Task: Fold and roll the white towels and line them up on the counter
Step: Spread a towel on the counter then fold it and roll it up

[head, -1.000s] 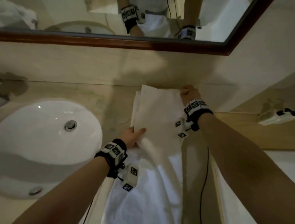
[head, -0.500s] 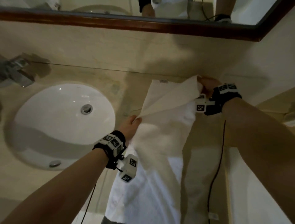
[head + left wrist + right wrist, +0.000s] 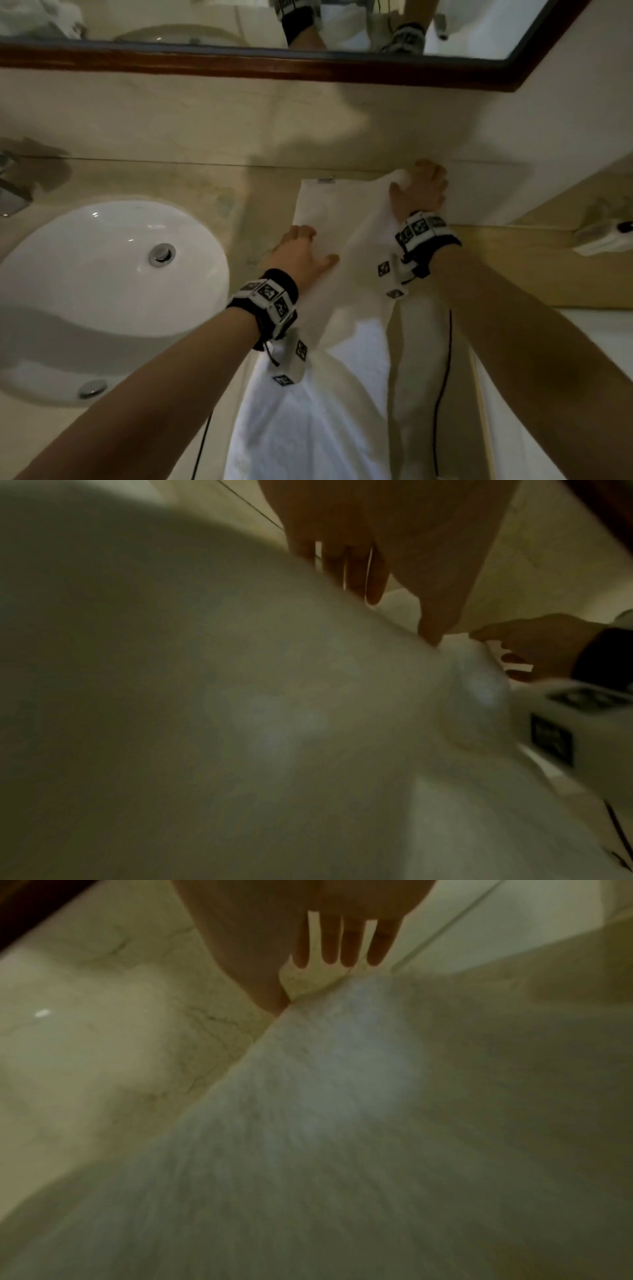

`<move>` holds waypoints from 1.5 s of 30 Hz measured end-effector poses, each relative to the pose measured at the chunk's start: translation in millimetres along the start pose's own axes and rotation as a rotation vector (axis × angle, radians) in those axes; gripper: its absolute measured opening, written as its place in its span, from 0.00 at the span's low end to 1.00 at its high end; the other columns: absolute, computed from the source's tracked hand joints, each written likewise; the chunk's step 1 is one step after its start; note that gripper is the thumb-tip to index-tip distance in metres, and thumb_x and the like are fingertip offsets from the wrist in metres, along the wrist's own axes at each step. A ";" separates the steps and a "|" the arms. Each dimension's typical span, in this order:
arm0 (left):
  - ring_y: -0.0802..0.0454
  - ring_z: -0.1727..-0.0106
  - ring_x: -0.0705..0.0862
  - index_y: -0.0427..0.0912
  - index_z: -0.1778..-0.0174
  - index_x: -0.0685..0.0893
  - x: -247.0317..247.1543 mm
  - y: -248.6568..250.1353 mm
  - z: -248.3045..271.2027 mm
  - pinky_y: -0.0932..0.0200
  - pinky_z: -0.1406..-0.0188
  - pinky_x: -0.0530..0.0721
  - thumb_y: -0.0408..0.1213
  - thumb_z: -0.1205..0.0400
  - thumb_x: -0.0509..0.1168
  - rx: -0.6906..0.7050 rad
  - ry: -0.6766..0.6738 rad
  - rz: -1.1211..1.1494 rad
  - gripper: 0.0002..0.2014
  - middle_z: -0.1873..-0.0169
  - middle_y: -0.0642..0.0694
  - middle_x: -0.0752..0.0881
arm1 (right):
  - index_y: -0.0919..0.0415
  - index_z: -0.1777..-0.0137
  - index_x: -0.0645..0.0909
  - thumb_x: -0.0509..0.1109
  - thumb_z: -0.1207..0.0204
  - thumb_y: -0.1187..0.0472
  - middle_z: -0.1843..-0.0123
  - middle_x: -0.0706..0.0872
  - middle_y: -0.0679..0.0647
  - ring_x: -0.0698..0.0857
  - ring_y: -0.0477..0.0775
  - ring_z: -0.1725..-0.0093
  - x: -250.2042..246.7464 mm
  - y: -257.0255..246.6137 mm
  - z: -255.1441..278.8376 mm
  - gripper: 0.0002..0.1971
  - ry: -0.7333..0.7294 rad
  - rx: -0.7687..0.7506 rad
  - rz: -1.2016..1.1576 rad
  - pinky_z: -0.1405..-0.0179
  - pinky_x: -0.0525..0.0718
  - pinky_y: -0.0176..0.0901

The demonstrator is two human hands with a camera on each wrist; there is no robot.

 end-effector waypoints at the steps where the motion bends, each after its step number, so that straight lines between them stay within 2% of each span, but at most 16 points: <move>1: 0.45 0.32 0.75 0.45 0.28 0.67 2.2 11.4 -12.7 0.48 0.33 0.76 0.59 0.24 0.65 0.022 -0.003 0.003 0.33 0.32 0.45 0.73 | 0.59 0.23 0.61 0.68 0.25 0.54 0.21 0.61 0.60 0.64 0.62 0.23 0.3 7.3 6.7 0.32 0.016 0.005 -0.012 0.25 0.66 0.58; 4: 0.40 0.31 0.74 0.39 0.27 0.68 12.4 24.6 -48.9 0.48 0.33 0.76 0.54 0.19 0.62 -0.054 -0.061 0.088 0.30 0.31 0.40 0.73 | 0.61 0.23 0.61 0.70 0.25 0.53 0.25 0.68 0.60 0.71 0.62 0.28 0.3 34.6 22.9 0.34 -0.007 0.113 -0.116 0.27 0.70 0.52; 6: 0.38 0.35 0.77 0.36 0.31 0.71 8.4 30.1 -67.1 0.52 0.40 0.76 0.48 0.14 0.54 -0.070 -0.055 0.107 0.21 0.33 0.36 0.77 | 0.64 0.26 0.64 0.69 0.24 0.52 0.29 0.75 0.62 0.78 0.61 0.34 8.6 49.1 29.0 0.30 -0.110 0.217 -0.247 0.41 0.77 0.47; 8: 0.35 0.35 0.78 0.36 0.29 0.69 -9.0 24.0 -79.6 0.51 0.41 0.75 0.43 0.12 0.51 -0.093 0.027 0.179 0.20 0.33 0.33 0.78 | 0.66 0.32 0.70 0.67 0.22 0.52 0.35 0.80 0.63 0.81 0.61 0.39 19.1 50.1 35.1 0.24 -0.228 0.210 -0.237 0.52 0.75 0.44; 10: 0.33 0.34 0.77 0.35 0.27 0.68 -27.7 6.1 -90.5 0.47 0.37 0.74 0.42 0.12 0.50 -0.141 0.105 0.248 0.20 0.32 0.31 0.77 | 0.67 0.36 0.73 0.65 0.20 0.52 0.38 0.82 0.63 0.81 0.63 0.42 23.5 44.7 36.9 0.20 -0.261 0.158 -0.184 0.54 0.73 0.43; 13: 0.32 0.42 0.82 0.36 0.36 0.75 -41.7 -20.9 -97.9 0.43 0.42 0.81 0.36 0.14 0.54 -0.193 0.150 0.316 0.13 0.42 0.30 0.83 | 0.67 0.38 0.75 0.62 0.19 0.52 0.44 0.83 0.62 0.81 0.60 0.49 28.5 42.0 39.9 0.18 -0.244 0.185 -0.218 0.56 0.71 0.44; 17: 0.35 0.39 0.81 0.35 0.33 0.74 -32.6 -15.2 -89.5 0.48 0.41 0.80 0.50 0.15 0.56 -0.213 0.032 0.360 0.23 0.38 0.34 0.82 | 0.66 0.43 0.76 0.54 0.16 0.46 0.55 0.80 0.55 0.77 0.53 0.63 29.4 44.8 44.6 0.22 -0.156 0.266 -0.332 0.60 0.70 0.43; 21: 0.38 0.35 0.79 0.35 0.29 0.71 -22.4 -3.4 -78.0 0.55 0.45 0.74 0.53 0.17 0.59 -0.143 -0.039 0.247 0.28 0.34 0.38 0.78 | 0.65 0.36 0.72 0.64 0.21 0.58 0.40 0.80 0.60 0.80 0.58 0.48 22.3 41.4 45.6 0.17 -0.031 0.246 -0.332 0.54 0.76 0.45; 24: 0.38 0.34 0.79 0.35 0.28 0.69 -17.4 -16.6 -66.1 0.53 0.42 0.77 0.47 0.16 0.60 -0.175 -0.082 0.172 0.25 0.32 0.37 0.77 | 0.62 0.31 0.68 0.69 0.29 0.64 0.33 0.73 0.60 0.74 0.61 0.36 11.3 23.7 61.8 0.26 0.085 0.049 -0.158 0.39 0.74 0.51; 27: 0.38 0.36 0.79 0.36 0.29 0.70 -15.9 -25.5 -51.6 0.51 0.40 0.78 0.49 0.17 0.61 -0.196 -0.146 0.180 0.25 0.33 0.38 0.78 | 0.57 0.32 0.70 0.70 0.34 0.64 0.32 0.72 0.57 0.72 0.61 0.34 13.4 8.4 97.3 0.27 0.117 -0.090 -0.038 0.38 0.69 0.52; 29: 0.38 0.40 0.81 0.36 0.32 0.71 -14.1 -31.2 -40.1 0.49 0.41 0.82 0.50 0.17 0.60 -0.223 -0.194 0.234 0.24 0.36 0.38 0.80 | 0.56 0.33 0.71 0.69 0.32 0.63 0.30 0.70 0.57 0.71 0.61 0.33 21.4 13.7 113.3 0.25 0.071 -0.044 -0.030 0.37 0.68 0.52; 32: 0.41 0.50 0.84 0.36 0.38 0.75 -7.2 -37.9 -10.6 0.50 0.54 0.86 0.51 0.16 0.59 -0.242 -0.280 0.361 0.21 0.43 0.38 0.83 | 0.57 0.38 0.75 0.66 0.27 0.63 0.30 0.70 0.58 0.72 0.62 0.33 31.8 20.8 126.0 0.17 -0.027 0.047 -0.033 0.35 0.69 0.52; 35: 0.40 0.50 0.87 0.36 0.37 0.77 9.8 -49.0 24.1 0.48 0.53 0.89 0.52 0.18 0.61 -0.245 -0.384 0.441 0.23 0.44 0.38 0.86 | 0.60 0.40 0.77 0.63 0.22 0.62 0.36 0.76 0.60 0.79 0.63 0.41 42.3 11.3 141.1 0.12 -0.166 0.034 -0.045 0.44 0.76 0.46; 38: 0.45 0.57 0.88 0.39 0.38 0.78 29.2 -61.5 63.6 0.52 0.60 0.91 0.46 0.19 0.65 -0.287 -0.505 0.548 0.18 0.49 0.41 0.87 | 0.62 0.37 0.78 0.61 0.19 0.59 0.36 0.82 0.60 0.81 0.62 0.39 61.6 -0.7 166.4 0.14 -0.377 0.016 0.004 0.47 0.75 0.41; 43: 0.47 0.43 0.87 0.39 0.36 0.80 57.2 -78.9 122.5 0.52 0.38 0.85 0.40 0.22 0.70 -0.192 -0.733 0.469 0.20 0.41 0.41 0.87 | 0.58 0.28 0.74 0.57 0.19 0.50 0.27 0.74 0.60 0.78 0.64 0.33 77.9 -8.8 200.4 0.23 -0.515 0.036 0.116 0.31 0.76 0.52; 45: 0.47 0.49 0.89 0.34 0.35 0.80 55.6 -83.7 134.0 0.55 0.43 0.87 0.36 0.20 0.68 -0.170 -0.728 0.501 0.18 0.43 0.38 0.87 | 0.57 0.25 0.71 0.56 0.18 0.48 0.24 0.68 0.59 0.74 0.64 0.29 79.6 -10.1 207.5 0.24 -0.536 0.011 0.189 0.26 0.72 0.53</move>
Point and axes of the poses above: each hand's wrist, its own z-axis away from the middle knuckle, its own x-axis out of the palm, y = z × x, the point moved 10 cm from there along -z, towards the middle knuckle
